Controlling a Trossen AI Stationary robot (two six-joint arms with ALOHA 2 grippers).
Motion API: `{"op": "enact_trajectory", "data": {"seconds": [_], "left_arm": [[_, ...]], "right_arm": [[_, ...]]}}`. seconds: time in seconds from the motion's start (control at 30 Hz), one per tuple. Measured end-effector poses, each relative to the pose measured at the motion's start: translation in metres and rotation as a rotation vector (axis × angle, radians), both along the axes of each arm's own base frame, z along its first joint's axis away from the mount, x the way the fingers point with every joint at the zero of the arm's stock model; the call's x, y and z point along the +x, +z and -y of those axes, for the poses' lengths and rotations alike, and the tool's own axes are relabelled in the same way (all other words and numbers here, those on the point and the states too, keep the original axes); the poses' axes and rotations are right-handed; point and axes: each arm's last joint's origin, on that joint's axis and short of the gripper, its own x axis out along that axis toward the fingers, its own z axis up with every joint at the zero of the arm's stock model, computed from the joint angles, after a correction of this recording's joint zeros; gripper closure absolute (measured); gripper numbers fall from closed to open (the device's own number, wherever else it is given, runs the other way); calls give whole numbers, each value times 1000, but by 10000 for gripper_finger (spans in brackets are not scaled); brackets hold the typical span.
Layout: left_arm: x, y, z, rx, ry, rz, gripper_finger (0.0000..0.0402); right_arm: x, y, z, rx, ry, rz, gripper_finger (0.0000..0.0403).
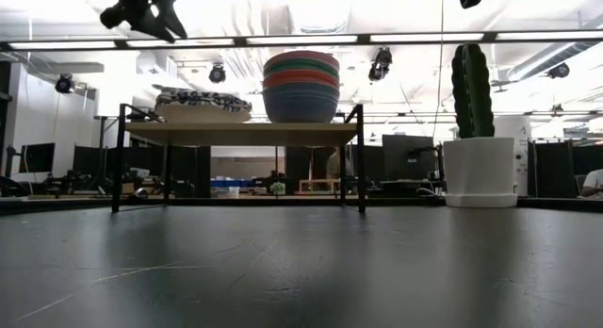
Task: Place and stack bowls onto a shelf
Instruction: Stack the white patterned bowl on top of the white patterned bowl on the shelf
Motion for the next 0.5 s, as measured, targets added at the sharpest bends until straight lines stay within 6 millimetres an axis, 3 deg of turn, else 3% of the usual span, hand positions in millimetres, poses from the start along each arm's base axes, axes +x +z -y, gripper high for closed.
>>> {"op": "enact_trajectory", "data": {"seconds": [0.17,0.5], "left_arm": [[3,0,-2,21,-15,-39,255],[19,-48,-20,-21,161,-245,303]], "right_arm": [[0,0,0,-1,0,-1,211],[14,-19,-7,-35,-29,-63,211]]}}
